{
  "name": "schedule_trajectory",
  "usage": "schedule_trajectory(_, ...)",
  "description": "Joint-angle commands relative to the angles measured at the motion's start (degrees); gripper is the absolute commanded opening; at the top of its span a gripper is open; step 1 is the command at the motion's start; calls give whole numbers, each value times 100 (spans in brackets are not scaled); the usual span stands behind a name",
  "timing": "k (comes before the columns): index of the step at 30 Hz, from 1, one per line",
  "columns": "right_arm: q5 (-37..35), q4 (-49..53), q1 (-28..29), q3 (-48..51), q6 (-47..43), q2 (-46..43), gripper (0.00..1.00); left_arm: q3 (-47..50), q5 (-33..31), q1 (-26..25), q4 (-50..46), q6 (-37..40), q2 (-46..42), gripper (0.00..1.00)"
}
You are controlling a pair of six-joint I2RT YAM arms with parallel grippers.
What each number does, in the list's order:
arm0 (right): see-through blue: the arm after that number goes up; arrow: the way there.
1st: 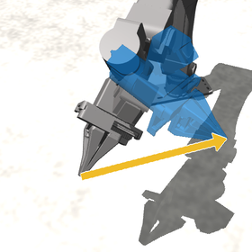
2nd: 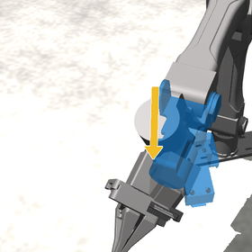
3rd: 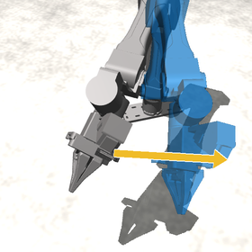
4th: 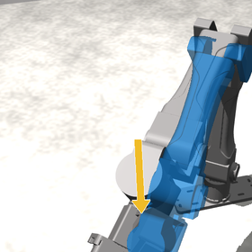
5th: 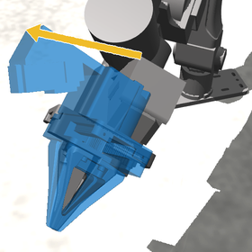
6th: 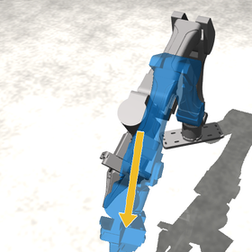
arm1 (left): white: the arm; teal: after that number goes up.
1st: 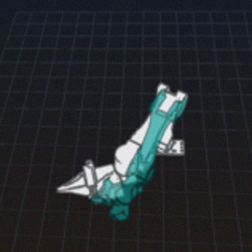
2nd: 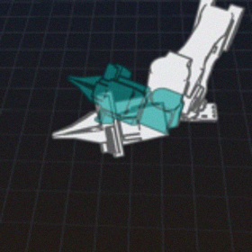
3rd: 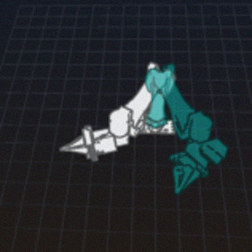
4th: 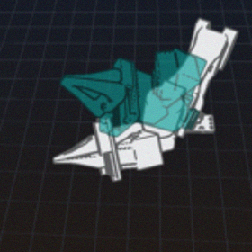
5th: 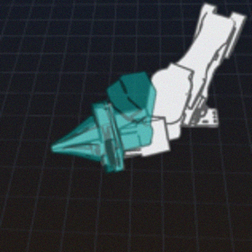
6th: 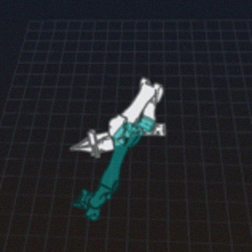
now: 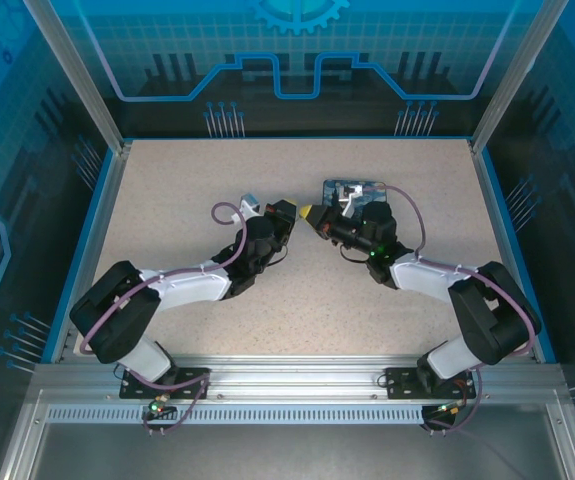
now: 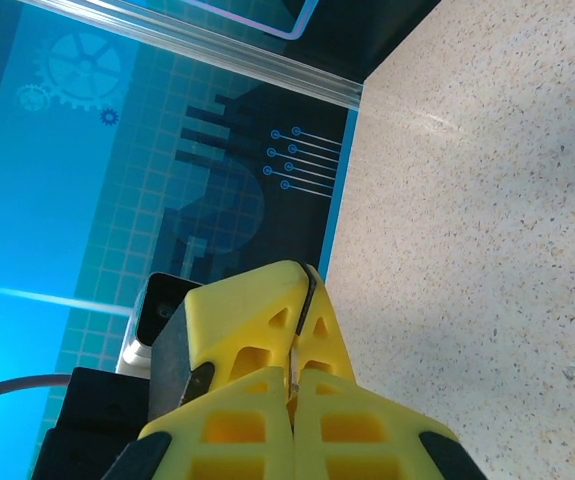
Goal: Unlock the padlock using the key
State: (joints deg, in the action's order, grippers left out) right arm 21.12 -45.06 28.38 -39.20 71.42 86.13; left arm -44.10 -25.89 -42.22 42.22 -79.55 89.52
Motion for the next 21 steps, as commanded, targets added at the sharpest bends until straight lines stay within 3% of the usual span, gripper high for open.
schedule_trajectory(1,183,215,-128,209,-337,-196,0,-211,401,16,199,545,-228,42)
schedule_trajectory(3,236,224,-220,308,-398,-261,0,-218,623,77,118,680,-293,53)
schedule_trajectory(6,364,230,-369,470,-476,-404,0,-174,1047,241,-190,864,-447,60)
schedule_trajectory(14,953,425,-679,642,-1137,-971,0,-282,2958,818,-1282,1390,-673,61)
schedule_trajectory(21,1107,708,-722,493,-1340,-1120,0,-379,3641,847,-697,1064,-275,56)
